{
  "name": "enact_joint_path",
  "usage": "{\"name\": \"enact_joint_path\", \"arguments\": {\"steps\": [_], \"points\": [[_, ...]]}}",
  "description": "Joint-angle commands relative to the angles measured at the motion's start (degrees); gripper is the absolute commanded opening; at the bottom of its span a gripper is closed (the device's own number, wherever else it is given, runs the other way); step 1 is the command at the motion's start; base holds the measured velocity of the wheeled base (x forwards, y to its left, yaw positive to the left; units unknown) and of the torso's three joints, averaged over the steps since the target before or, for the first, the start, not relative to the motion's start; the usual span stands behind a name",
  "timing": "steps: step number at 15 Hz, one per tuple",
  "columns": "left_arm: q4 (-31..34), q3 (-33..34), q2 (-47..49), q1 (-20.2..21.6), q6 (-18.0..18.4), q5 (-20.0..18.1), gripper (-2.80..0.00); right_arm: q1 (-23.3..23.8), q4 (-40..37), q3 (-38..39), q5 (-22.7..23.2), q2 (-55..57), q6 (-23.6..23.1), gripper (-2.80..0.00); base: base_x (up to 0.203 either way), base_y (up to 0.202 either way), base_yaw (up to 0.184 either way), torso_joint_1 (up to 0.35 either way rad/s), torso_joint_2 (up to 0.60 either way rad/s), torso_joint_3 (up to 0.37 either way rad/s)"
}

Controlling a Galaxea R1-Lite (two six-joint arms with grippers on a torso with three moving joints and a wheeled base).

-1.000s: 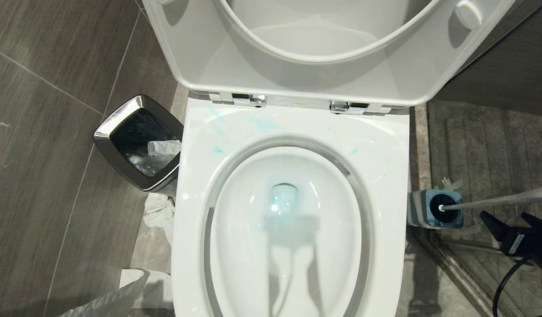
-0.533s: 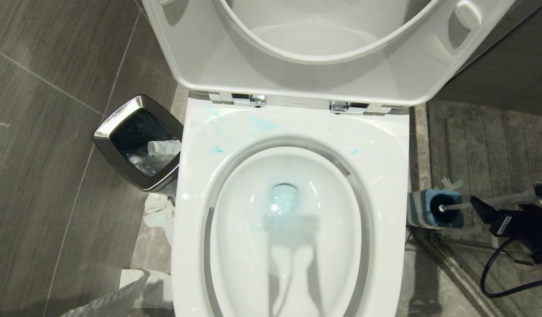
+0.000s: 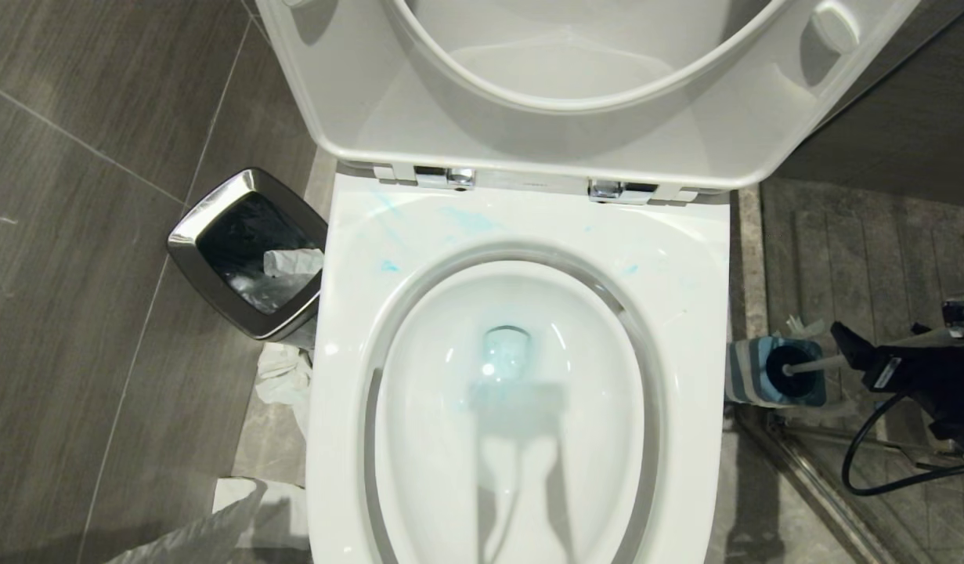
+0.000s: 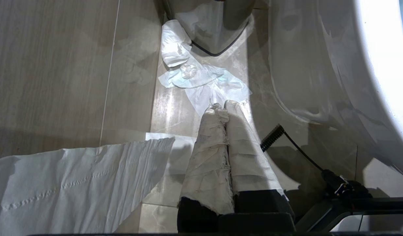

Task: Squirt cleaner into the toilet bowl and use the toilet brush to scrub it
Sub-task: Scrub the toilet bowl

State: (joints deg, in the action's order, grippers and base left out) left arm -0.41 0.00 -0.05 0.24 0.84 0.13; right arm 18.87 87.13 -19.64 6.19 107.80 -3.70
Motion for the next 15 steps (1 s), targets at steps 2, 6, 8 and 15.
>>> {"name": "enact_joint_path", "arguments": {"steps": [2, 6, 8, 15], "points": [[0.0, 0.4, 0.0, 0.0, -0.1, 0.0, -2.8, -0.1, 0.5, -0.8, -4.1, -0.4, 0.9, 0.0, 0.0, 0.0, 0.0, 0.0, 0.0, 0.0], [0.0, 0.4, 0.0, 0.0, 0.0, 0.0, -2.8, -0.2, 0.5, -0.8, -4.6, -1.3, 8.4, 0.0, 0.0, 0.0, 0.0, 0.0, 0.0, 0.0], [0.0, 0.4, 0.0, 0.0, -0.1, 0.0, -2.8, -0.2, 0.5, -0.5, -4.6, -1.3, 10.0, 0.0, 0.0, 0.0, 0.0, 0.0, 0.0, 0.0], [0.0, 0.4, 0.0, 0.0, -0.1, 0.0, -2.8, -0.3, 0.5, -1.3, -4.7, -0.8, 9.4, -2.8, 0.0, 0.0, 0.0, 0.0, 0.0, 0.0]]}}
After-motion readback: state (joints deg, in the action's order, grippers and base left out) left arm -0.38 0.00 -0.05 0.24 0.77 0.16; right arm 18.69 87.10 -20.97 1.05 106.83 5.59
